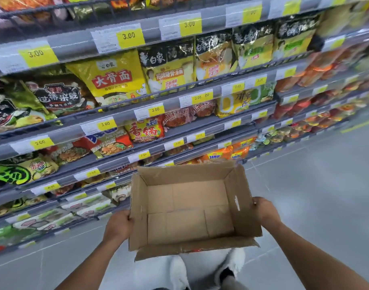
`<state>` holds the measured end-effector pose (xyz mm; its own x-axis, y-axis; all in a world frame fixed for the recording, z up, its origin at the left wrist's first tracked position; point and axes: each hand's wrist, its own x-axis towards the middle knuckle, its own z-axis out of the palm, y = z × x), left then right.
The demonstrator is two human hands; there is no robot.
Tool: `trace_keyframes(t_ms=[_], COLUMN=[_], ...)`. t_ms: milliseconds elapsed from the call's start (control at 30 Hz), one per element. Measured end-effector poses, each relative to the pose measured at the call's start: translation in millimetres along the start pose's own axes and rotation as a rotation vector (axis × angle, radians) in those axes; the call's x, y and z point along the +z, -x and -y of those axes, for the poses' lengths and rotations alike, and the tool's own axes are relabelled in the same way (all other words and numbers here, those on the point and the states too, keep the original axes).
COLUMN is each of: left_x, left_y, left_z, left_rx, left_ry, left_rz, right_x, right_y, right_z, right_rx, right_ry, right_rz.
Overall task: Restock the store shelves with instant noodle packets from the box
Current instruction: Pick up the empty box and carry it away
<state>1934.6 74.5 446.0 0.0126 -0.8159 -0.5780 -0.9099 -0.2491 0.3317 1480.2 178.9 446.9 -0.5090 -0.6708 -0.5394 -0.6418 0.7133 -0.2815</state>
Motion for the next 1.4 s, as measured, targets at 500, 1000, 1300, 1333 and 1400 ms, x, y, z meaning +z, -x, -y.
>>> trace_keyframes(t_ms=[500,1000,1300,1333,1400], left_x=[91,239,288,294,304], left_y=[16,114,135,131,128], left_z=[-193,-399,-497,-510,-537], left_rx=[0.472,0.721,0.835,0.845,0.861], left_ry=[-0.330,-0.467,-0.526,-0.532,-0.548], left_rz=[0.183,0.140,0.124,0.122,0.119], right_x=[-11,-39,-71,-77,-90], right_y=[127,200,184,178,165], right_z=[-221,-429,-489,-496,-508], right_rx=[0.427,0.646,0.754,0.762,0.777], right_ry=[-0.308,-0.495,-0.571,-0.574,-0.564], right_rz=[-0.201,-0.319,-0.369,-0.371,-0.374])
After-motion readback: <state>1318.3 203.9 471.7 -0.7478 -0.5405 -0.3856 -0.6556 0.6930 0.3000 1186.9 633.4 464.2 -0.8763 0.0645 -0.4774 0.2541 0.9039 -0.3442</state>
